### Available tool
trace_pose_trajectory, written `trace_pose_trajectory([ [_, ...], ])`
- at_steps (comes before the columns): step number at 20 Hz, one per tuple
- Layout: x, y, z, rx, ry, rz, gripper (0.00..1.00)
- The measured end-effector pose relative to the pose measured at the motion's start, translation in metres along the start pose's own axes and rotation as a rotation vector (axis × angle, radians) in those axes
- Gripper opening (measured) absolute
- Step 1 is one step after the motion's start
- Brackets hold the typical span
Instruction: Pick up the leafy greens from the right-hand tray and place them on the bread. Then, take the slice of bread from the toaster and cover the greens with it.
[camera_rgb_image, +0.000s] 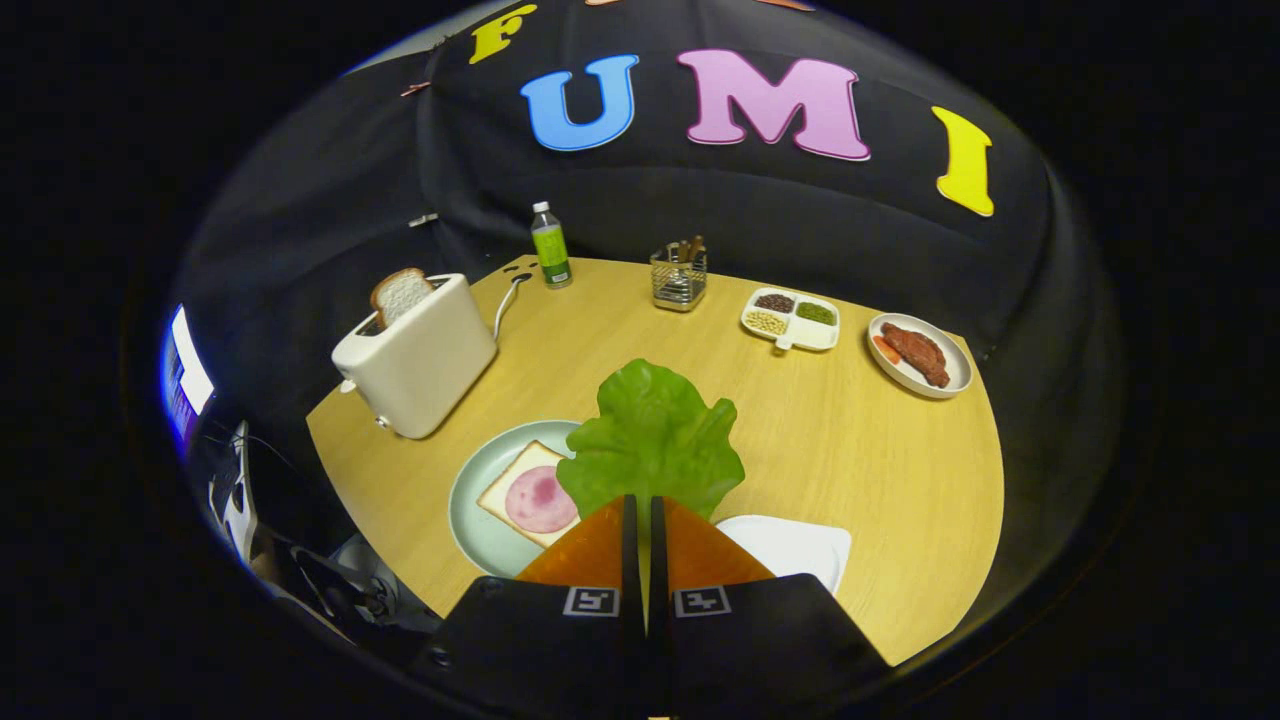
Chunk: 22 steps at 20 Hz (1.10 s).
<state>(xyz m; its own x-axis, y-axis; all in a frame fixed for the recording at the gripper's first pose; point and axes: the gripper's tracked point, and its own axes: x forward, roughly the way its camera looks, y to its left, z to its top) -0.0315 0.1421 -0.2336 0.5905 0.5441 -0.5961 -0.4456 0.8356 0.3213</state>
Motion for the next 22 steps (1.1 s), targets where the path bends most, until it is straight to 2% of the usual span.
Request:
trace_pose_trajectory([
  [5,0.017,0.047,0.002,-0.055,0.030,0.088,0.05],
  [10,0.036,0.078,0.000,-0.063,0.065,0.142,0.05],
  [14,0.054,0.096,-0.003,-0.076,0.084,0.160,0.05],
  [17,0.065,0.095,-0.005,-0.073,0.096,0.129,0.06],
  [19,0.073,0.102,-0.005,-0.029,0.099,0.139,0.13],
  [22,0.074,0.097,0.001,-0.021,0.071,0.114,0.66],
])
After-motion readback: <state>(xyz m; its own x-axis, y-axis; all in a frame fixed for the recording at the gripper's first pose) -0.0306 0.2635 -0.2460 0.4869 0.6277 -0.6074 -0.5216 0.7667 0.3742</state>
